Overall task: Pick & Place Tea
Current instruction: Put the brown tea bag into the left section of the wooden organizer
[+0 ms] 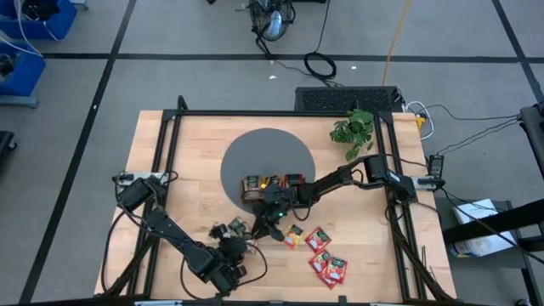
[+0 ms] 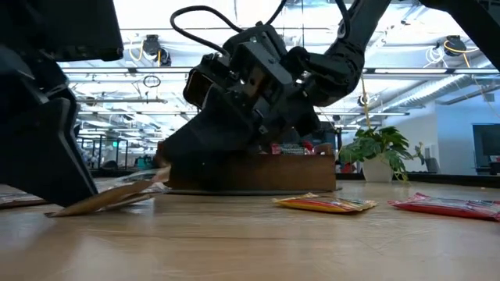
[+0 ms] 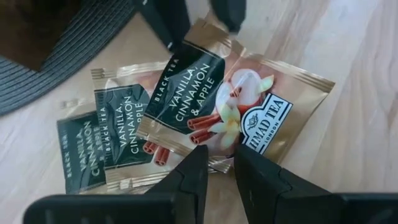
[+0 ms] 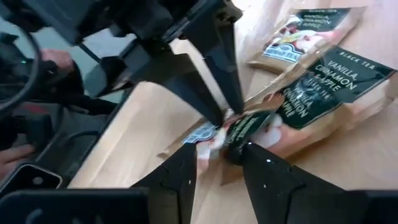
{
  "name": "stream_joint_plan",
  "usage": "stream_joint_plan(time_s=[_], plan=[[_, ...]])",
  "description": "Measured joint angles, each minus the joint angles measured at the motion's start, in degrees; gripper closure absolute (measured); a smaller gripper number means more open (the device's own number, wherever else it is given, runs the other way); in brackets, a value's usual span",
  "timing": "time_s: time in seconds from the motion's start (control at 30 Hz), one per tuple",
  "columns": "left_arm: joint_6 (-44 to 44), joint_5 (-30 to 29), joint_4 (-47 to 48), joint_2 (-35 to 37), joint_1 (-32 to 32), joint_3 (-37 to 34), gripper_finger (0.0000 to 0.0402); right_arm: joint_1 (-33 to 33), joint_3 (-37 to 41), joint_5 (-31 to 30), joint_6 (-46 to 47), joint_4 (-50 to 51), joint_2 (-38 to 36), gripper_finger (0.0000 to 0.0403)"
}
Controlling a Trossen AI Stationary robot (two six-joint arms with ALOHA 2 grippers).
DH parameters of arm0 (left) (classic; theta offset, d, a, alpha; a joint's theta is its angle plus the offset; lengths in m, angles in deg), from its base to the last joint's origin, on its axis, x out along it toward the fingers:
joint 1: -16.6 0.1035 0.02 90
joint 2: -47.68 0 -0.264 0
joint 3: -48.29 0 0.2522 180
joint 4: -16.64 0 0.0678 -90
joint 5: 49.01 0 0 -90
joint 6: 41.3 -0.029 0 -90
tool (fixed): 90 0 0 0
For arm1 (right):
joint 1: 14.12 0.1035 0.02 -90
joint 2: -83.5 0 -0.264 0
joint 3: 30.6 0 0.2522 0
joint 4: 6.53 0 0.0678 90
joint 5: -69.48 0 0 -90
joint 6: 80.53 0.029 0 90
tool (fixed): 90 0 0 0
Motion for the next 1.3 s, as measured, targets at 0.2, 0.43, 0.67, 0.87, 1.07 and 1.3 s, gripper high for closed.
stream_joint_plan(time_s=[0.2, 0.43, 0.67, 0.87, 1.07, 1.3], plan=[[0.0, -0.2, 0.0, 0.0, 0.1, 0.0, 0.0314, 0.3, 0.0, -5.1, -2.4, 3.8, 0.1, 0.0284], [0.0, -0.4, 0.0, 0.0, 0.1, 0.0, 0.0314, 1.0, 0.2, -5.8, -6.0, 6.3, 0.2, 0.0299], [0.2, -2.3, 0.1, -0.1, 0.0, 0.0, 0.0314, 2.3, 0.2, -5.9, -10.1, 7.7, -0.1, 0.0379], [0.0, -2.9, 0.3, 0.0, 0.1, 0.0, 0.0314, 2.4, 0.3, -6.2, -12.8, 9.4, -2.5, 0.0395], [-0.8, -5.7, 0.4, 1.9, -1.7, 2.0, 0.0314, 2.8, 0.5, -7.3, -16.8, 13.0, -5.7, 0.0399], [-4.8, -10.6, 0.3, 2.4, -4.3, 6.3, 0.0314, 4.1, 0.4, -7.8, -21.4, 15.7, -9.3, 0.0401]])
